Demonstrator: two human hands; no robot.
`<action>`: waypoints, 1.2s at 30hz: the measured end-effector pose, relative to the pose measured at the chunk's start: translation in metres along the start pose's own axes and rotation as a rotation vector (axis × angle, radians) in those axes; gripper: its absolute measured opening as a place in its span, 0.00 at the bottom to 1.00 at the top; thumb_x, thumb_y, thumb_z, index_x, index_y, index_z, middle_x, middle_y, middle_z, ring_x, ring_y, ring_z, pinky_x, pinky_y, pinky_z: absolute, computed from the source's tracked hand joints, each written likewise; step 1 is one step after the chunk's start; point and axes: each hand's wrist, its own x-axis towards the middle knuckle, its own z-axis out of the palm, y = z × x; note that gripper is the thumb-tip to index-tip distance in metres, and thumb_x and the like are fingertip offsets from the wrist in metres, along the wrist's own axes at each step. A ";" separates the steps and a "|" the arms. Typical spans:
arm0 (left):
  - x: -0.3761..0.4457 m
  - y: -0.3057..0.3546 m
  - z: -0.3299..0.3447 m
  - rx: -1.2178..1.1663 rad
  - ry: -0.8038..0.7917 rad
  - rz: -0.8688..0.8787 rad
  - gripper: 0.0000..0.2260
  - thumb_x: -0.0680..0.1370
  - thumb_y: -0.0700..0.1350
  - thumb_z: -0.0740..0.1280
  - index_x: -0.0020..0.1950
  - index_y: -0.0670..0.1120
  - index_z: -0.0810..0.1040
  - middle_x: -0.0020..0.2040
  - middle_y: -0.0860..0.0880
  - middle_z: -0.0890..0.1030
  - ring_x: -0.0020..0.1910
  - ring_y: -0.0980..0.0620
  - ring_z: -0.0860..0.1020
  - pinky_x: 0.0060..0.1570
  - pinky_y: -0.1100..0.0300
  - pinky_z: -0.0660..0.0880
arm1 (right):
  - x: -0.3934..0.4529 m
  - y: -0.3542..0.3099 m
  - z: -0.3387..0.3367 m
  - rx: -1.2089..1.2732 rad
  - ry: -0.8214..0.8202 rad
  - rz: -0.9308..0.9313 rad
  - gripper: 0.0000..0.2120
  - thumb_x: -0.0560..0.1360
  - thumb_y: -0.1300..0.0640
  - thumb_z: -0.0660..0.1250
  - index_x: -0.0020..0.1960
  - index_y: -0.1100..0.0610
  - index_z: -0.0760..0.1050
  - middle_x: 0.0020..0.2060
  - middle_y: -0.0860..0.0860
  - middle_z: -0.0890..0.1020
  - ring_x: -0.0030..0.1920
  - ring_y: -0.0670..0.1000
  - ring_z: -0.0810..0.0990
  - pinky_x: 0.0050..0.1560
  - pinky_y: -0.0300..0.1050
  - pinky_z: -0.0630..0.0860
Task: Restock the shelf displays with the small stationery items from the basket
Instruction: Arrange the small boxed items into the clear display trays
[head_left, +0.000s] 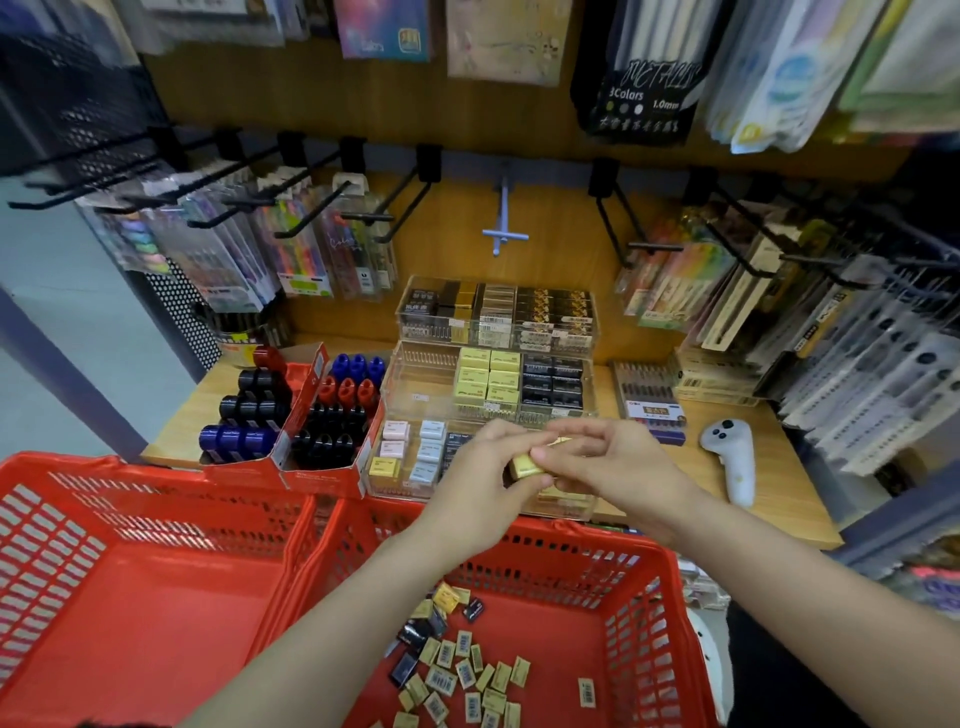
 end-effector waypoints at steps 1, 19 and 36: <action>-0.001 0.003 -0.001 0.013 0.011 0.011 0.20 0.77 0.43 0.71 0.69 0.53 0.75 0.55 0.57 0.74 0.55 0.65 0.71 0.56 0.79 0.62 | -0.004 -0.002 0.000 0.029 0.014 -0.014 0.17 0.68 0.57 0.78 0.56 0.54 0.80 0.41 0.55 0.86 0.40 0.52 0.83 0.50 0.47 0.82; 0.014 -0.012 0.011 -0.111 0.065 -0.123 0.11 0.77 0.48 0.72 0.57 0.54 0.76 0.50 0.59 0.79 0.51 0.61 0.78 0.54 0.61 0.75 | 0.011 0.000 -0.020 0.132 0.085 0.084 0.09 0.72 0.66 0.73 0.51 0.58 0.82 0.50 0.59 0.84 0.48 0.54 0.81 0.55 0.48 0.80; 0.033 -0.028 0.017 -0.555 0.206 -0.452 0.04 0.76 0.44 0.73 0.49 0.49 0.82 0.50 0.55 0.80 0.51 0.62 0.75 0.47 0.67 0.70 | 0.064 0.068 -0.025 -1.043 0.182 -0.110 0.06 0.74 0.56 0.73 0.51 0.55 0.84 0.48 0.50 0.85 0.47 0.47 0.82 0.45 0.33 0.74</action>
